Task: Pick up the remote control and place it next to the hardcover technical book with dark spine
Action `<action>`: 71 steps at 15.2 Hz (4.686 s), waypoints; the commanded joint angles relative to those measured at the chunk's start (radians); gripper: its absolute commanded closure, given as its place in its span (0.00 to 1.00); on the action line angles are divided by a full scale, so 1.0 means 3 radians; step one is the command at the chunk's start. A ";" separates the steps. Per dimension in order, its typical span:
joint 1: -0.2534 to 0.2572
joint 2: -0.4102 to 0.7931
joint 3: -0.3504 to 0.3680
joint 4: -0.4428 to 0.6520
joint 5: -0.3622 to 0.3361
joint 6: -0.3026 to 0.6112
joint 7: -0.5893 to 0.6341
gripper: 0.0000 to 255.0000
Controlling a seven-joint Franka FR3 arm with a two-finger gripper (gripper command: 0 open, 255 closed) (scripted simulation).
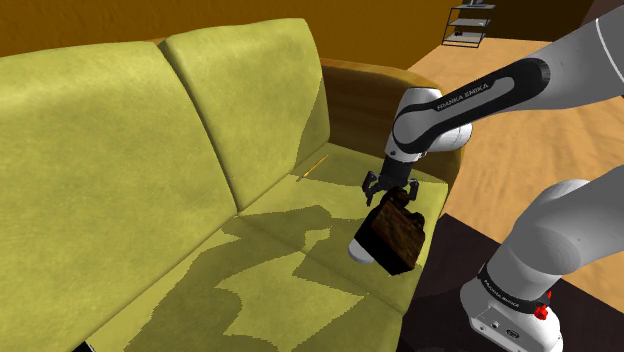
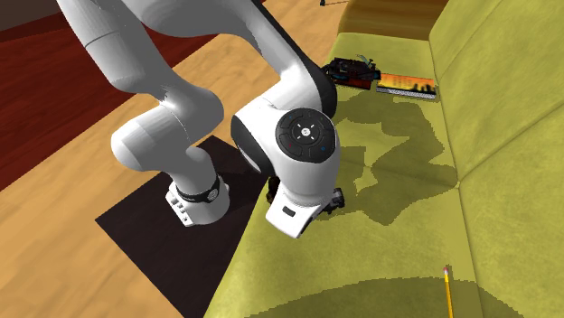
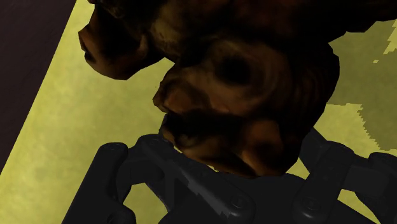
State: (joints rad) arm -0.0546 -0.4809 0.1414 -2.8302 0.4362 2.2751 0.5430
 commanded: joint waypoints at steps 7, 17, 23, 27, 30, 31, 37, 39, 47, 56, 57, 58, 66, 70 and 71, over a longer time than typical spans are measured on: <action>0.0000 0.0000 0.0000 0.0000 0.0000 0.0000 0.0000 1.00; -0.0032 -0.0196 -0.0015 0.0104 -0.0083 -0.0292 0.0092 1.00; -0.0063 -0.0385 -0.0039 0.0259 -0.0166 -0.0627 0.0186 1.00; -0.0079 -0.0483 -0.0057 0.0378 -0.0212 -0.0838 0.0242 1.00; -0.0089 -0.0543 -0.0071 0.0474 -0.0243 -0.0991 0.0282 1.00; -0.0090 -0.0550 -0.0072 0.0486 -0.0246 -0.1010 0.0287 1.00; 0.0182 -0.0329 0.0363 0.0655 0.0048 -0.0802 0.0761 1.00; 0.0253 -0.0220 0.0507 0.0745 0.0120 -0.0727 0.0917 1.00; 0.0423 0.0354 0.1072 0.1246 0.0213 -0.0420 0.1572 1.00; 0.0481 0.1248 0.1663 0.2051 -0.0224 -0.0124 0.2486 1.00; 0.0496 0.1367 0.1717 0.2156 -0.0319 -0.0101 0.2607 1.00; 0.0515 0.1490 0.1765 0.2265 -0.0422 -0.0081 0.2732 1.00; 0.0981 0.2545 0.1851 0.3310 -0.1382 -0.0141 0.3722 1.00; 0.1205 0.2862 0.1776 0.3611 -0.1621 -0.0152 0.3932 1.00; 0.1210 0.2879 0.1769 0.3587 -0.1631 -0.0114 0.3933 1.00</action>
State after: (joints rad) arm 0.3008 0.3710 0.6746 -1.7569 -0.0451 2.2334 1.7174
